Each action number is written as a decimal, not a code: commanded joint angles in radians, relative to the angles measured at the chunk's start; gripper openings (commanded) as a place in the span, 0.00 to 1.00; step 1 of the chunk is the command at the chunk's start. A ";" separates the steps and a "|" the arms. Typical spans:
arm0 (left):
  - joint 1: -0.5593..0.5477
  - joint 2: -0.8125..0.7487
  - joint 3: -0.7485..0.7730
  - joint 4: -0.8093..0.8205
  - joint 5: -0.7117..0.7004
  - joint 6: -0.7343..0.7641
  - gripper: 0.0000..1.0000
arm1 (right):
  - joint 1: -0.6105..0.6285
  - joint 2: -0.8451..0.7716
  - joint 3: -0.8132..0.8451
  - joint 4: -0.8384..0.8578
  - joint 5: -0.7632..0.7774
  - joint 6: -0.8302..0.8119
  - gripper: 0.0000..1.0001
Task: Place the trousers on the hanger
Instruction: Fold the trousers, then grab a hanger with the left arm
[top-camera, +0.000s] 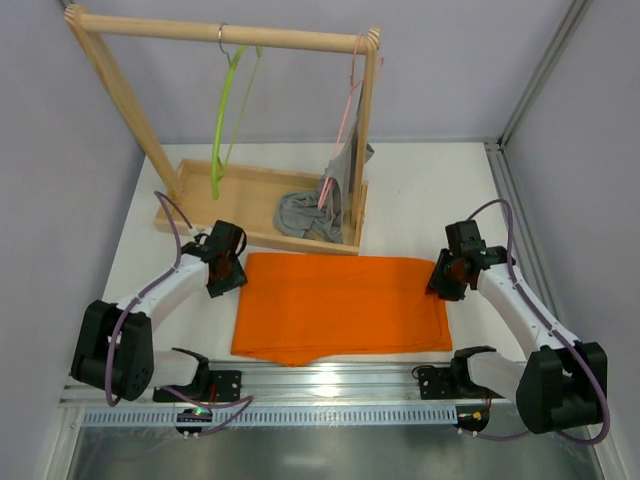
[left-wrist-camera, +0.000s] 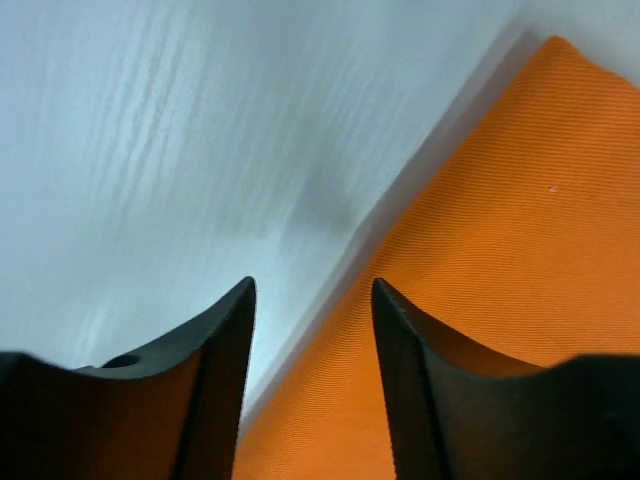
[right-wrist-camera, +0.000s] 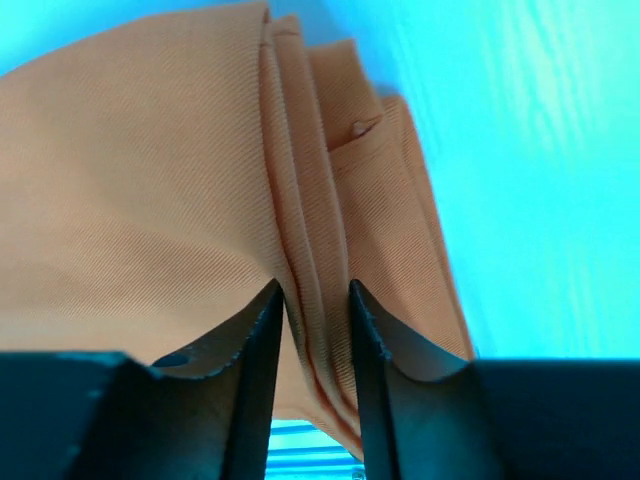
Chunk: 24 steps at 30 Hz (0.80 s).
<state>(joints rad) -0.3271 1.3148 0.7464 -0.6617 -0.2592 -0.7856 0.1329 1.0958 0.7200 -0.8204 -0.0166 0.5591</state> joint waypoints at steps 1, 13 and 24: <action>0.005 -0.009 0.048 -0.049 -0.077 0.039 0.55 | -0.007 0.042 0.007 0.039 0.112 0.015 0.38; 0.005 -0.032 0.126 -0.026 0.023 0.066 0.61 | -0.007 0.216 0.059 0.196 -0.034 -0.048 0.62; 0.005 -0.089 0.137 -0.036 0.024 0.069 0.62 | -0.010 0.150 0.202 -0.043 0.339 0.009 0.61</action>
<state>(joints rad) -0.3248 1.2896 0.8490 -0.6952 -0.2310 -0.7277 0.1268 1.3407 0.8509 -0.7586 0.1532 0.5331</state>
